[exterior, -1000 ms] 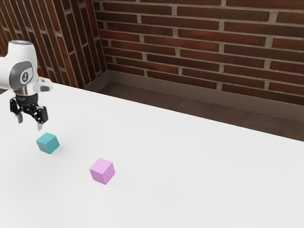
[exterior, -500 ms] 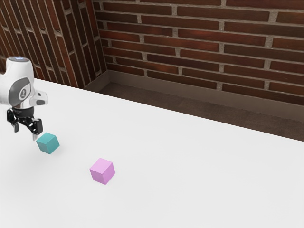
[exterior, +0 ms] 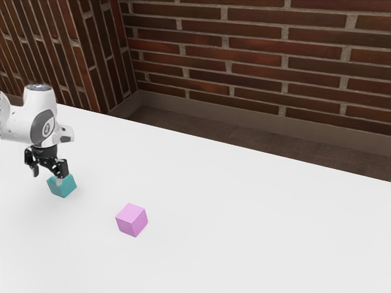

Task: Pick up the blue block with one arm, and put the blue block on the pink block with one arm

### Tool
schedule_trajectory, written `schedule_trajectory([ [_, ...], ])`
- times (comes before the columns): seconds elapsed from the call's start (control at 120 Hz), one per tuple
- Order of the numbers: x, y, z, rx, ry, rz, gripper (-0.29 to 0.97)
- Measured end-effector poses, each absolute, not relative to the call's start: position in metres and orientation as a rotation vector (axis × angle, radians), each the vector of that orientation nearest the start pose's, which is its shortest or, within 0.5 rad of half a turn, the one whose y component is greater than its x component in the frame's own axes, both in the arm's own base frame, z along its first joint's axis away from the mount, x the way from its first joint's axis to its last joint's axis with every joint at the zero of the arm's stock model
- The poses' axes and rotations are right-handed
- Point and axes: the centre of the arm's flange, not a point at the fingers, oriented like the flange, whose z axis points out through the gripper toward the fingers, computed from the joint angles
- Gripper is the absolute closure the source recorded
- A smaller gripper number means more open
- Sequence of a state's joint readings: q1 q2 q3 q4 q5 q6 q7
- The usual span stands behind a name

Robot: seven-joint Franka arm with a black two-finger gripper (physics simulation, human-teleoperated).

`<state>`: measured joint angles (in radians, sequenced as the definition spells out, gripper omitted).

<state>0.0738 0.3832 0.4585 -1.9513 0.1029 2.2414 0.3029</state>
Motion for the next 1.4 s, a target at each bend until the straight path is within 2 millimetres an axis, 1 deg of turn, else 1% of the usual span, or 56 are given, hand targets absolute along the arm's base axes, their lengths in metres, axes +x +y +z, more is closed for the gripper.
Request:
schedule_trajectory([
  [0.067, 0.531, 0.304, 0.290, -2.933, -0.222, 0.225, 0.00],
  [0.125, 0.538, 0.306, 0.287, -2.932, -0.228, 0.213, 0.00],
  [0.225, 0.550, 0.301, 0.279, -2.943, -0.222, 0.199, 0.01],
  [0.267, 0.552, 0.300, 0.276, -2.951, -0.232, 0.195, 0.05],
  [0.375, 0.549, 0.304, 0.270, -2.971, -0.276, 0.191, 0.19],
  [0.483, 0.548, 0.305, 0.268, -2.977, -0.291, 0.189, 0.26],
  [0.575, 0.549, 0.306, 0.261, -2.975, -0.295, 0.200, 0.26],
  [0.642, 0.554, 0.306, 0.257, -2.983, -0.288, 0.197, 0.24],
  [0.758, 0.556, 0.306, 0.253, -2.989, -0.280, 0.196, 0.26],
  [0.817, 0.557, 0.306, 0.254, -2.989, -0.273, 0.193, 0.28],
  [0.883, 0.562, 0.302, 0.262, -2.990, -0.252, 0.177, 0.30],
  [0.925, 0.565, 0.296, 0.267, -2.992, -0.232, 0.172, 0.31],
  [1.0, 0.573, 0.277, 0.281, -2.998, -0.179, 0.159, 0.32],
  [1.1, 0.579, 0.255, 0.300, -3.024, -0.139, 0.137, 0.32],
  [1.308, 0.590, 0.185, 0.320, -3.091, -0.035, 0.118, 0.32],
  [1.4, 0.587, 0.160, 0.327, -3.111, -0.020, 0.114, 0.32],
])
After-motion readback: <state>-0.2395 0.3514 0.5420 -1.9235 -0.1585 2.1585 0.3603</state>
